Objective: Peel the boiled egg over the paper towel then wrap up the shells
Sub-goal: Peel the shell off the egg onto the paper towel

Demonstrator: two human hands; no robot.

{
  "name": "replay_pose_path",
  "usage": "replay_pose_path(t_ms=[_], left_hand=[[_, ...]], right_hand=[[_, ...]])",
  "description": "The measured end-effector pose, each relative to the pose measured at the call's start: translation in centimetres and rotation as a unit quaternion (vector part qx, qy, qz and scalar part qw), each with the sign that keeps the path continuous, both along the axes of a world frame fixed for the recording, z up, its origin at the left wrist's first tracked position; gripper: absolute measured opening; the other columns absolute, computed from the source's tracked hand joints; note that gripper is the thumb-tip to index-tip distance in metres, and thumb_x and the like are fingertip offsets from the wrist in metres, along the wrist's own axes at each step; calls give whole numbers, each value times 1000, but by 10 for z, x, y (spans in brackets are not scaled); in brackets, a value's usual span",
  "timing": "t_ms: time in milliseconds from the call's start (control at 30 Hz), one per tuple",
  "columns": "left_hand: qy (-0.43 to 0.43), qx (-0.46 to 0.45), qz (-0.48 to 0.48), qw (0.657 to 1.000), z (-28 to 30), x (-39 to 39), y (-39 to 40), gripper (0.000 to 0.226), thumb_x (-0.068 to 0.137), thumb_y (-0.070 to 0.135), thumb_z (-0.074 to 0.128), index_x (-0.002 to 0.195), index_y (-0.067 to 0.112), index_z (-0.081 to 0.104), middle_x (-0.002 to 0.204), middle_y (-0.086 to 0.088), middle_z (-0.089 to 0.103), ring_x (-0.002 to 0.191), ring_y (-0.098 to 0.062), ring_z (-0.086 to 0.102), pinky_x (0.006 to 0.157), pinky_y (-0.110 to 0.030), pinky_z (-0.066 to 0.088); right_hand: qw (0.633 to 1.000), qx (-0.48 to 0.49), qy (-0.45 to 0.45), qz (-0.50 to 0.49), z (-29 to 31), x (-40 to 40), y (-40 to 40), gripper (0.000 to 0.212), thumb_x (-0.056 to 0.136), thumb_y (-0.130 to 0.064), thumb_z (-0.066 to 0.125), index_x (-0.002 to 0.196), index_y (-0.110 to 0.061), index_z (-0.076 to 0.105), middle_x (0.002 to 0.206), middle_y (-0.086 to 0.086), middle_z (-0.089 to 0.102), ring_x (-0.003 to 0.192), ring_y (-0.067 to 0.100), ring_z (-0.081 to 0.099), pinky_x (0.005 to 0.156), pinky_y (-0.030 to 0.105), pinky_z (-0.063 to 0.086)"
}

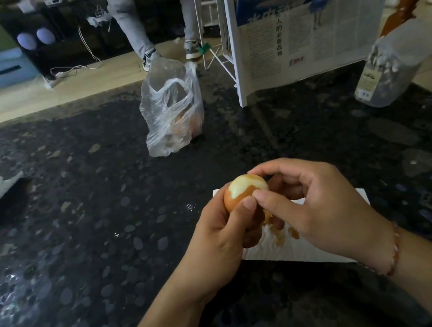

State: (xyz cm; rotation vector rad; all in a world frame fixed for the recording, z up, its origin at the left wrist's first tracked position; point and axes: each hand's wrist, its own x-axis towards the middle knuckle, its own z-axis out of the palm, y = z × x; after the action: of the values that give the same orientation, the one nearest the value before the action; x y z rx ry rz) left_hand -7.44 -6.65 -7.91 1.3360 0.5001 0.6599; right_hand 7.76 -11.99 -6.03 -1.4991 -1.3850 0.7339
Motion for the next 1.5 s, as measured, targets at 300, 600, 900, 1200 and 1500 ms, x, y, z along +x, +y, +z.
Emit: replay_pose_path(t_ms=[300, 600, 900, 1200, 1500], left_hand=[[-32, -109, 19, 993, -2, 3, 4, 36, 93, 30, 45, 118, 8, 60, 72, 4, 56, 61, -4, 54, 58, -22, 38], [-50, -161, 10, 986, -6, -2, 11, 39, 94, 37, 42, 113, 9, 61, 70, 2, 51, 59, -6, 43, 56, -22, 33], [12, -68, 17, 997, -8, -5, 9, 32, 95, 35, 43, 110, 18, 66, 80, -1, 50, 66, -7, 43, 57, -21, 37], [-1, -89, 13, 996, -9, -4, 12, 33, 95, 35, 44, 107, 12, 64, 76, -1, 51, 63, -8, 45, 53, -22, 33], [-17, -174, 41, 984, -3, -3, 12, 35, 97, 35, 42, 104, 8, 61, 68, -2, 52, 54, -8, 42, 51, -23, 27]], right_hand=[[999, 39, -12, -18, 0, -1, 0, 30, 86, -34, 63, 115, -29, 65, 83, -9, 71, 71, 8, 70, 63, 21, 58], [971, 107, -213, -9, 4, 3, 1, 25, 89, -38, 57, 111, -33, 66, 100, -17, 55, 86, 10, 57, 70, 19, 49], [969, 42, -242, 26, 11, 5, 0, 16, 84, -28, 62, 91, -39, 52, 101, -23, 47, 84, 8, 53, 67, 31, 53], [978, 51, -199, 47, 10, 6, 2, 21, 86, -16, 64, 84, -33, 53, 91, -17, 51, 84, 12, 55, 69, 29, 49], [999, 36, -2, 22, 16, 4, -1, 17, 88, 1, 60, 83, -16, 62, 75, 5, 64, 63, 8, 60, 53, 13, 45]])
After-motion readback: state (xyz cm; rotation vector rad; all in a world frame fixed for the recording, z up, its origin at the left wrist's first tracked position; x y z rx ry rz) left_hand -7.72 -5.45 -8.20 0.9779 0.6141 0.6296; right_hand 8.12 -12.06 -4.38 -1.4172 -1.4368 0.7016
